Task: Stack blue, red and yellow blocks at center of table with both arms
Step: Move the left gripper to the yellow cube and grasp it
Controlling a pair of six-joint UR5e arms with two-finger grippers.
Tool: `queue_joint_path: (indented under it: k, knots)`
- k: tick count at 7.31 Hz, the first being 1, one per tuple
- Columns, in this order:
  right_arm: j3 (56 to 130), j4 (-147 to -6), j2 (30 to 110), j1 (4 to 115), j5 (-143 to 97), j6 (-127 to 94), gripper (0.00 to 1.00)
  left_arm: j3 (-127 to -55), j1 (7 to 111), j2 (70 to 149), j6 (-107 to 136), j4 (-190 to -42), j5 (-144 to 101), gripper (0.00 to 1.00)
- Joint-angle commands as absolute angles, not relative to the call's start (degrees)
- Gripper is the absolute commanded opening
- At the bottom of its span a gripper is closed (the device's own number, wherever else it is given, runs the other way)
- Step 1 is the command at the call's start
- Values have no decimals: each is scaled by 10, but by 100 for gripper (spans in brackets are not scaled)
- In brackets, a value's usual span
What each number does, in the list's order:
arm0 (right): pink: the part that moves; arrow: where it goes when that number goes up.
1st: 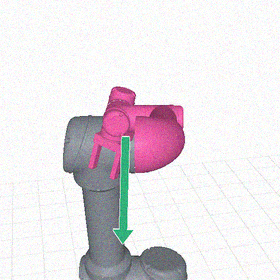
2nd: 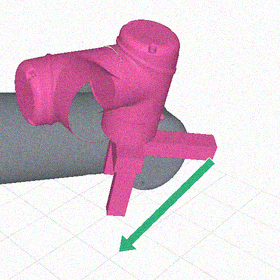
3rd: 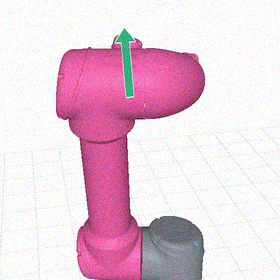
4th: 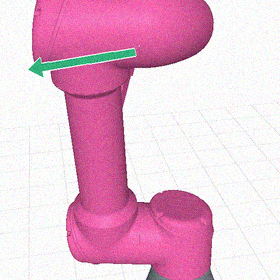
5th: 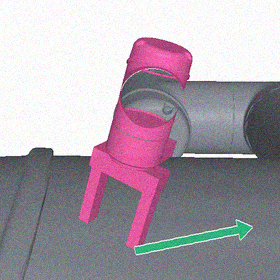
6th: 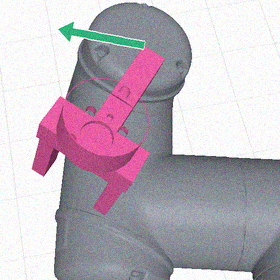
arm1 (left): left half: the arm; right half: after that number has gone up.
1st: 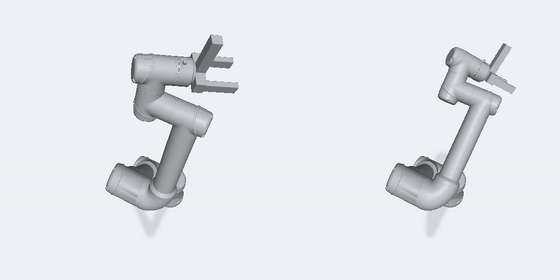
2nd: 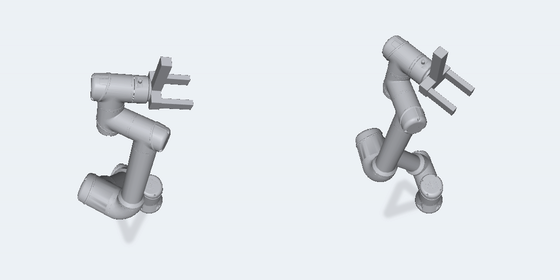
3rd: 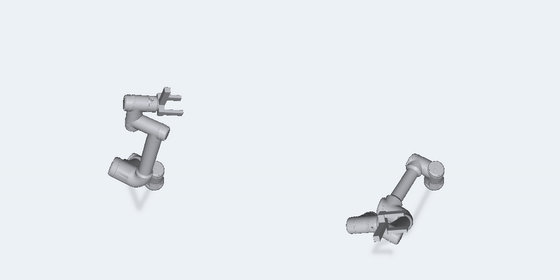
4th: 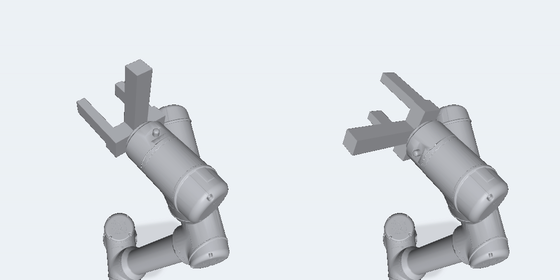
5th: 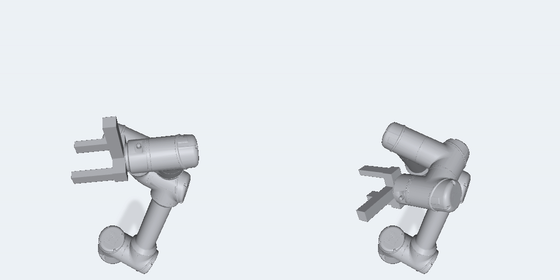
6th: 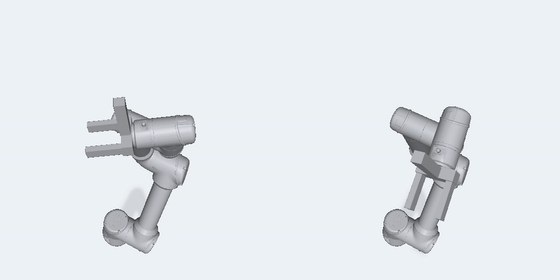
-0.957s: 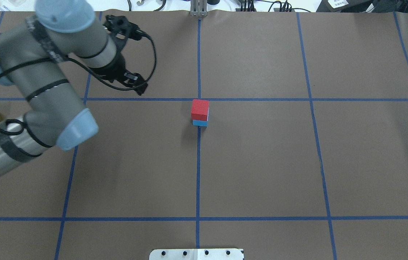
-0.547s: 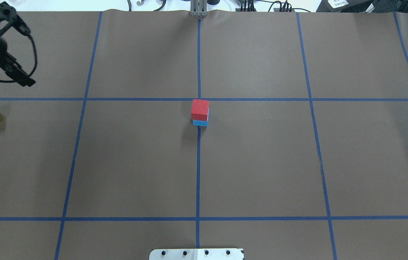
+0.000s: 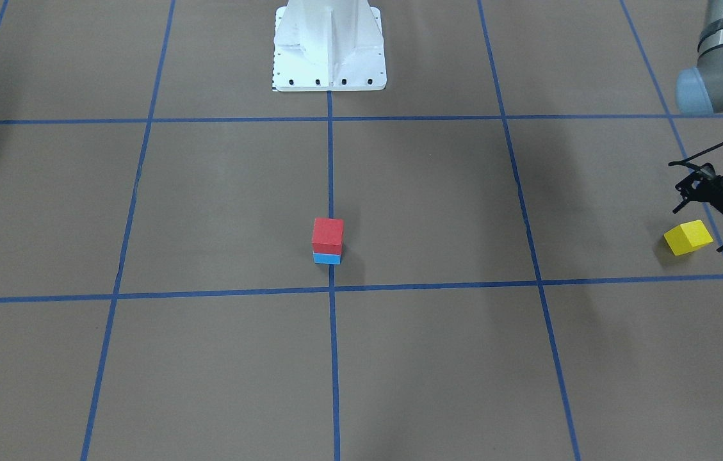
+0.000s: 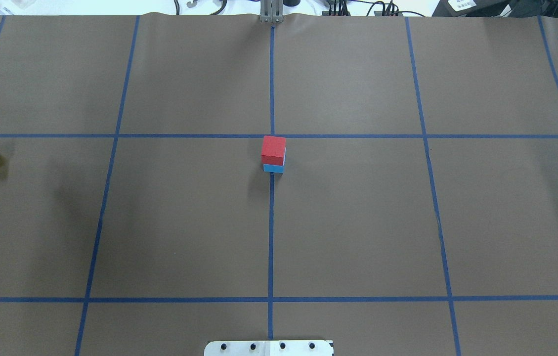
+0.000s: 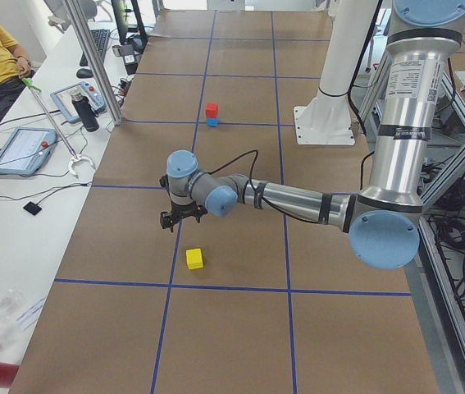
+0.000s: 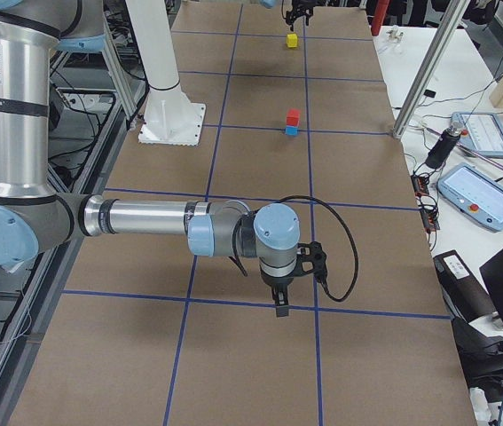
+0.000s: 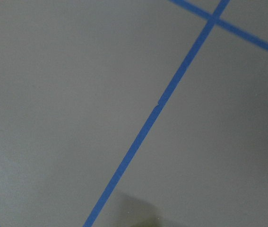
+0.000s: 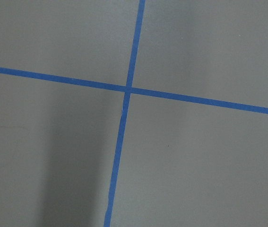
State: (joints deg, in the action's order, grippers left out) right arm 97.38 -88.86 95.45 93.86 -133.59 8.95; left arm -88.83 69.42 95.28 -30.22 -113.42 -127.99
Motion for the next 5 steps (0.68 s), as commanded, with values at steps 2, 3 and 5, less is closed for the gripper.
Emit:
queue_joint_path:
  k: [2, 3, 5]
  knots:
    - [974, -889, 954, 939, -1336, 90, 100, -839, 712, 934, -410, -1174, -1307, 100]
    - [974, -889, 954, 938, -1336, 90, 100, -832, 711, 933, -444, -1175, -1307, 100]
    - [974, -889, 954, 939, -1336, 90, 100, -817, 708, 927, -446, -1190, -1306, 100]
